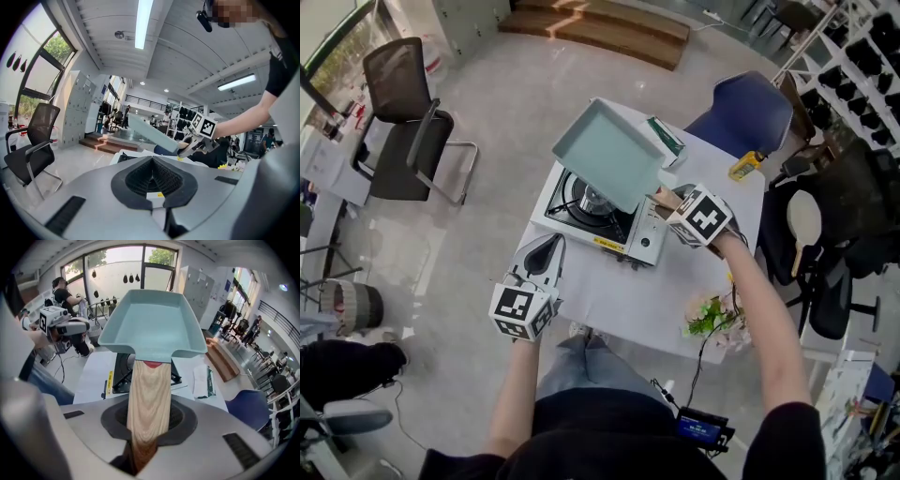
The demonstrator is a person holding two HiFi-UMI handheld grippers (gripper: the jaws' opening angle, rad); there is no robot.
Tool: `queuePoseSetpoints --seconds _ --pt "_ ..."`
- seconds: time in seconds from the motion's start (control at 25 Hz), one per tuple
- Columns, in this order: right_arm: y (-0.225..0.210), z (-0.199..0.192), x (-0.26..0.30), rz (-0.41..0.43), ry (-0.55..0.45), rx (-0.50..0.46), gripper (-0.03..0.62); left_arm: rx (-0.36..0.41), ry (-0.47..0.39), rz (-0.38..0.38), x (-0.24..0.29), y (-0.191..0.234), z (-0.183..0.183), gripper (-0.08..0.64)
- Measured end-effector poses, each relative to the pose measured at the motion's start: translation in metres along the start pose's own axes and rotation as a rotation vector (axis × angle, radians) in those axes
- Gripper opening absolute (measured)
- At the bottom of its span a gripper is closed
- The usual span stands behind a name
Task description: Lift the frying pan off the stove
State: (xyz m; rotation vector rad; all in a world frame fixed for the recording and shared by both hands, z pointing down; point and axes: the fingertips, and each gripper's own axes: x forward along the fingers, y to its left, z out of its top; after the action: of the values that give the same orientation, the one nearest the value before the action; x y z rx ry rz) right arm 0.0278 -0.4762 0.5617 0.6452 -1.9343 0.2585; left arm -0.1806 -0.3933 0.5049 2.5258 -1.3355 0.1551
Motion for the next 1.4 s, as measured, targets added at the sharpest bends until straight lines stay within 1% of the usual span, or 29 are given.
queuePoseSetpoints --seconds 0.2,0.4,0.68,0.84,1.0,1.08,1.24,1.4 --pt "0.001 0.011 -0.050 -0.087 -0.137 0.117 0.074 0.032 -0.029 -0.021 0.004 -0.010 0.021 0.018" --pt "0.006 0.013 -0.100 -0.187 -0.281 0.234 0.074 0.076 -0.059 -0.062 0.011 -0.023 0.043 0.018" --pt "0.019 0.004 -0.153 -0.355 -0.445 0.376 0.075 0.125 -0.090 -0.122 0.023 -0.048 0.072 0.018" --pt "0.029 -0.004 -0.173 -0.453 -0.558 0.503 0.075 0.141 -0.106 -0.147 0.029 -0.058 0.085 0.018" --pt "0.038 -0.018 -0.187 -0.559 -0.676 0.619 0.075 0.153 -0.116 -0.156 0.033 -0.065 0.092 0.018" --pt "0.043 -0.025 -0.194 -0.613 -0.725 0.646 0.075 0.162 -0.119 -0.159 0.033 -0.069 0.094 0.018" --pt "0.056 -0.036 -0.206 -0.715 -0.793 0.657 0.075 0.173 -0.126 -0.161 0.032 -0.076 0.094 0.018" --pt "0.071 -0.045 -0.213 -0.772 -0.859 0.676 0.075 0.178 -0.134 -0.163 0.028 -0.083 0.092 0.018"
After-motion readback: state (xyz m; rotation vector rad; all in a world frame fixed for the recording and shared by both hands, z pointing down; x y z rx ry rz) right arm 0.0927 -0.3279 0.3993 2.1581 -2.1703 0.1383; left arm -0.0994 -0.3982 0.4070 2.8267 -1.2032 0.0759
